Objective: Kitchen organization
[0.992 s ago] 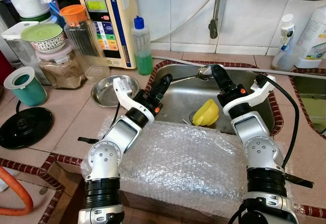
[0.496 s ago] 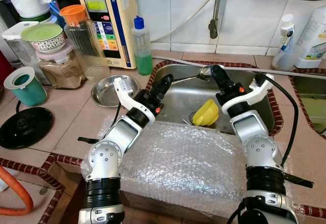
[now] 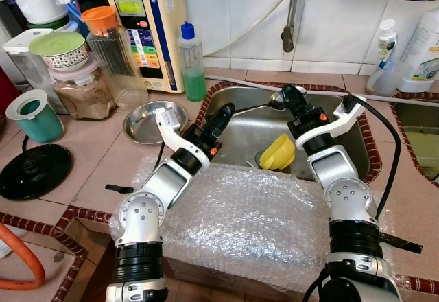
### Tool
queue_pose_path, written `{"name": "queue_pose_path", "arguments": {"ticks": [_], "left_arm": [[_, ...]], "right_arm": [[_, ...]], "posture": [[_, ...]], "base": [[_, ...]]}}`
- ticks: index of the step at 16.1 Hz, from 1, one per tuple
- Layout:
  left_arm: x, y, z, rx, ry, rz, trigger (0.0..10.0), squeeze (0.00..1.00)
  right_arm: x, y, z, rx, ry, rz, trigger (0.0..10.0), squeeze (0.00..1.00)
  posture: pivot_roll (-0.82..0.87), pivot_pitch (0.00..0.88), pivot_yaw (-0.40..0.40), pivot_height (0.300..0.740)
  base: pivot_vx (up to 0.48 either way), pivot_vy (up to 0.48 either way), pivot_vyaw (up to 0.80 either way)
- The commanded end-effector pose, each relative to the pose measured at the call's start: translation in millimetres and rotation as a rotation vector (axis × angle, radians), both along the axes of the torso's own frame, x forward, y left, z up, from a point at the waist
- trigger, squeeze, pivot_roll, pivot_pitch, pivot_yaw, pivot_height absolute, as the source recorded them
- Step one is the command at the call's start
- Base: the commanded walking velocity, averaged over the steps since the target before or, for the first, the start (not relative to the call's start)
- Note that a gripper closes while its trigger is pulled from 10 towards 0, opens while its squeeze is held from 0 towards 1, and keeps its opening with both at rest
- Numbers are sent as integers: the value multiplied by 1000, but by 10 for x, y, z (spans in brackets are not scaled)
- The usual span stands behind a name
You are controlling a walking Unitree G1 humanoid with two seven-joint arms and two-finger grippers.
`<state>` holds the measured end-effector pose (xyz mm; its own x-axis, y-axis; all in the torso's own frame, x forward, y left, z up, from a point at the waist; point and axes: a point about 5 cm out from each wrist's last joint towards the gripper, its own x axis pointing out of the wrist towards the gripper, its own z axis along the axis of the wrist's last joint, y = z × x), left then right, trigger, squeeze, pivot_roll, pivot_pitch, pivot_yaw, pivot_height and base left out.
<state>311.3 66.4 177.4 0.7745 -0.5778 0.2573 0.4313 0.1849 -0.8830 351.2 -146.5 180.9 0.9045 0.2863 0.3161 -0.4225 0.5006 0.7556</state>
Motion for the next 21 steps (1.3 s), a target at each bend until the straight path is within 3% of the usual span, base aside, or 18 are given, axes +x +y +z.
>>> {"name": "queue_pose_path", "arguments": {"ticks": [1, 2, 3, 5, 6, 10, 13, 17, 19, 20, 21], "left_arm": [[-16, -61, 31, 12, -14, -26, 0, 0], [-5, -55, 14, 34, -7, -14, 2392, 706], [1, -54, -10, 48, -3, -10, 10000, 1000], [2, -52, -30, 68, -2, -5, 10000, 1000], [15, -26, -80, 115, 7, 20, 10000, 1000], [-2, 67, -278, 249, 63, 55, 10000, 1000], [-51, 128, -418, 323, 85, 58, 10000, 1000], [-143, 208, -579, 564, 10, 42, 10000, 1000], [-158, 200, -599, 608, -9, 36, 10000, 1000], [-160, 189, -603, 616, -18, 32, 10000, 1000], [-160, 182, -604, 616, -18, 31, 10000, 1000]], "right_arm": [[27, -22, -21, -27, 33, -30, 0, 0], [29, -40, -29, -35, 40, -46, 0, 0], [36, -62, -33, -43, 45, -66, 0, 0], [49, -101, -36, -79, 56, -112, 0, 0], [76, -159, 7, -193, 65, -205, 0, 0], [88, -227, 197, -426, -16, -367, 0, 0], [106, -304, 232, -518, -31, -457, 0, 0], [120, -440, 89, -783, -28, -535, 0, 0], [96, -474, -30, -977, -56, -558, 0, 0], [91, -471, -129, -1141, -74, -544, 0, 0], [88, -486, -159, -1146, -69, -544, 0, 0]], "posture": [[-23, 0, 96, 740], [-23, 0, 97, 740], [-24, 0, 99, 740], [-25, 0, 99, 740], [-23, 0, 100, 740], [-17, 0, 102, 740], [-17, 0, 102, 740], [-4, 0, 96, 740], [-2, 0, 95, 740], [-1, 0, 94, 740], [-1, 0, 94, 740]], "base": [[0, 0, 0], [0, 0, 0], [0, 0, 0], [0, 0, 0], [0, 0, 0], [0, 0, 0], [0, 0, 0], [0, 0, 0], [0, 0, 0], [0, 0, 0], [0, 0, 0]]}}
